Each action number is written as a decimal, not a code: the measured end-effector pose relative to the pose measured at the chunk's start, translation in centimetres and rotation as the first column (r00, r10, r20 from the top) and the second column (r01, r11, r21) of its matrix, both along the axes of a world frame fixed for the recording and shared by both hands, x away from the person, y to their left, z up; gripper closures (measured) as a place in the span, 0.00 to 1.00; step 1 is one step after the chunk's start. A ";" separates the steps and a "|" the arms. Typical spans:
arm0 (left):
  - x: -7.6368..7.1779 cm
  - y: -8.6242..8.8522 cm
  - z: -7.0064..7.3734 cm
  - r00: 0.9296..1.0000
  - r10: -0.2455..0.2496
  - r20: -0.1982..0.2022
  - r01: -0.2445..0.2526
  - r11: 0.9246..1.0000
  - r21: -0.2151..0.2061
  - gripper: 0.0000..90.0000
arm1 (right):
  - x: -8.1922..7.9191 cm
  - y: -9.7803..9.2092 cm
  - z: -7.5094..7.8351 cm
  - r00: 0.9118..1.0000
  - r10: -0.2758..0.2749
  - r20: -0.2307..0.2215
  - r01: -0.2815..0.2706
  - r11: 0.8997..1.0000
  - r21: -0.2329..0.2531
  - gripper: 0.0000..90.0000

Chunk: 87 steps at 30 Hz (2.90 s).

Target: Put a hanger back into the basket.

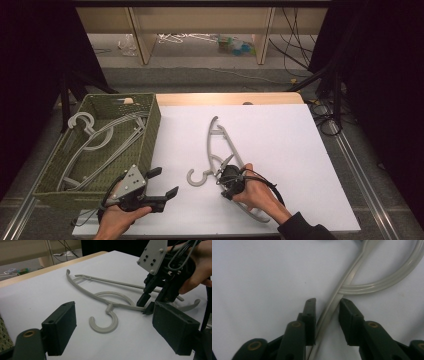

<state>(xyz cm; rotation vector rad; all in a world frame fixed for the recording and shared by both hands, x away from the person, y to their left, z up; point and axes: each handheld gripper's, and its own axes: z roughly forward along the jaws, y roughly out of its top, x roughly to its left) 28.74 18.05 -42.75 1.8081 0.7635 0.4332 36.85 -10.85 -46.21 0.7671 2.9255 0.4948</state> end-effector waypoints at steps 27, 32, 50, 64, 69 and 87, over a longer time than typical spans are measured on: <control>0.0 -0.7 -0.1 0.999 -0.029 0.018 0.028 0.998 0.058 0.25 | -0.1 -1.2 0.5 0.989 0.143 -0.042 -0.145 0.988 -0.051 0.91; 0.3 -1.8 -0.3 0.997 -0.059 0.046 0.051 0.986 0.161 0.26 | -0.9 -1.9 1.8 0.980 0.198 -0.036 -0.199 0.980 -0.030 0.92; 2.2 -5.2 -2.1 0.989 -0.149 0.019 0.129 0.904 0.407 0.33 | -3.3 -4.0 4.1 0.958 0.279 -0.064 -0.278 0.960 0.019 0.91; 2.7 -6.3 -3.1 0.974 -0.225 0.039 0.174 0.842 0.511 0.35 | -3.5 -4.2 4.6 0.948 0.309 -0.075 -0.308 0.951 0.030 0.91; 2.8 -6.9 -3.5 0.957 -0.287 0.041 0.216 0.799 0.561 0.40 | -3.7 -4.1 4.8 0.944 0.321 -0.075 -0.320 0.947 0.033 0.91; 2.8 -8.6 -3.9 0.878 -0.474 0.066 0.339 0.713 0.614 0.69 | -3.6 -4.3 4.9 0.933 0.350 -0.083 -0.347 0.936 0.056 0.91</control>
